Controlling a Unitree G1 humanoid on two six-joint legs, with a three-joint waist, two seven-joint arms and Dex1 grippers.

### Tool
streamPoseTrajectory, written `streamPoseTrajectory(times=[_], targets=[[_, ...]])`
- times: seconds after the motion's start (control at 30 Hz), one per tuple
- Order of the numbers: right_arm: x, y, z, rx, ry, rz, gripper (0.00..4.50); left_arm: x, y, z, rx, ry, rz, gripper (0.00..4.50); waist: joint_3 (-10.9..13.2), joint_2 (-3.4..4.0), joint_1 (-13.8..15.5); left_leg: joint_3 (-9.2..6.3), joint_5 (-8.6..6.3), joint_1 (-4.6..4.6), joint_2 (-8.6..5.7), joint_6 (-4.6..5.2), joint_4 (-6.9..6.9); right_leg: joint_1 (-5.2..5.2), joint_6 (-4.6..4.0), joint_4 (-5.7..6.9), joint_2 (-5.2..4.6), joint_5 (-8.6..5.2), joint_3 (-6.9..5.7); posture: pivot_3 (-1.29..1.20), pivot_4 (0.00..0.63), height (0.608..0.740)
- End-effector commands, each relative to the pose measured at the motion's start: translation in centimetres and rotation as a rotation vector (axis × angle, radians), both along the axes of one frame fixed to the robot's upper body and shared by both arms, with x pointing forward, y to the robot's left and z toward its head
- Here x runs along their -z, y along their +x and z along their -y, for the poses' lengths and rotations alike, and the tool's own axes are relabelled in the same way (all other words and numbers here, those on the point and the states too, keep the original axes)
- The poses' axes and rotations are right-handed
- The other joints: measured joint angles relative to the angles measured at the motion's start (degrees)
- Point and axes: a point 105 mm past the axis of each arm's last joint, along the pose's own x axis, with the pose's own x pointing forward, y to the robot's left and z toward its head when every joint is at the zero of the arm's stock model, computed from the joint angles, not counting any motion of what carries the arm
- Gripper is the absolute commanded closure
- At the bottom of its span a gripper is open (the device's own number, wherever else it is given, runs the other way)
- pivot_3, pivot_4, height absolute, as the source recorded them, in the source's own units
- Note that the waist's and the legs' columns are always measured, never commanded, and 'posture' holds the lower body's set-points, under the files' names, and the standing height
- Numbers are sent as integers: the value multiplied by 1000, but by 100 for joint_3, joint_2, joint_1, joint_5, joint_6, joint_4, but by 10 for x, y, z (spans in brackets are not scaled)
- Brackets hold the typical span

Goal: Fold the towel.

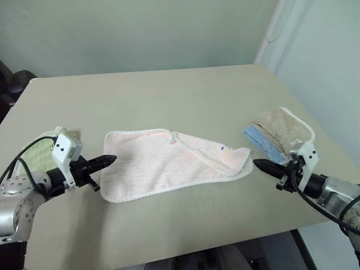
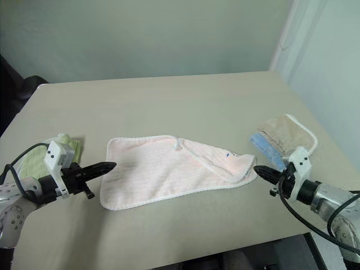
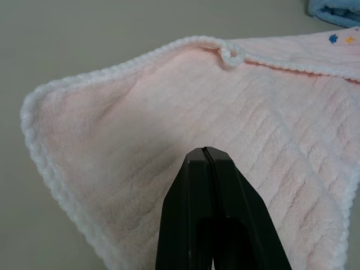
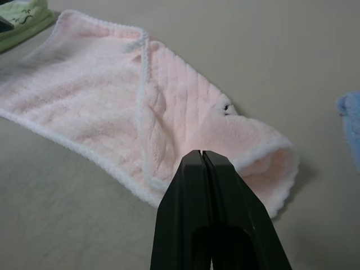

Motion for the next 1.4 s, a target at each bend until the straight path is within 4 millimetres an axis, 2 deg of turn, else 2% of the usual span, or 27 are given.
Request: streamPoseTrajectory(times=[0.03, 0.23, 0.5, 0.73, 0.87, 1.03, 1.33, 1.4], targets=[[-14, 2, -1, -5, -11, 68, 4432, -9, 3, 12, 39, -12, 44, 4500, 1, 2, 1, 0, 0, -1, 0, 0, 0, 0, 0, 0, 0, 0, 0, 0, 150, 740], [-18, 5, -3, -7, -13, 96, 4432, -7, 7, 17, 47, -16, 55, 4500, 0, 1, -5, 0, 0, -1, 1, 0, 0, -4, -2, 2, 2, 1, 0, 0, 150, 740], [-7, 11, 0, -12, -99, 103, 4432, -6, 6, 18, 41, -19, 60, 4500, -2, 1, 0, 1, 4, 2, 0, 6, 1, -1, -6, 5, 1, 4, 0, 0, 150, 740], [4, 11, -4, -21, -112, 96, 4432, 3, -1, 28, 44, -40, 47, 4500, -3, 1, -1, 2, 4, 3, 0, 6, 0, 0, -10, 5, 1, 7, 0, 0, 150, 740], [4, 7, -12, -75, -117, 78, 4432, -3, -9, 23, 19, -48, 56, 4500, -4, 0, -10, 3, 4, 4, 0, 6, 1, 1, -10, 4, 1, 7, 0, 0, 150, 740], [9, 9, -10, -84, -137, 73, 4432, 5, -16, 28, 14, -48, 35, 4500, -3, 4, -11, 3, 5, 4, 0, 5, 2, 1, -10, 4, 2, 7, 1, 0, 150, 740], [8, 21, -28, -217, -263, 131, 4432, 9, -6, 37, 29, -68, 41, 4500, -4, 4, -9, 3, 11, 6, 0, 5, 4, 1, -12, 6, 2, 8, 0, 0, 150, 740], [9, 26, -30, -236, -294, 139, 3905, 9, -2, 41, 42, -74, 45, 4500, -4, 3, -6, 3, 14, 7, 0, 6, 5, 3, -18, 7, 2, 12, 0, 0, 150, 740]])
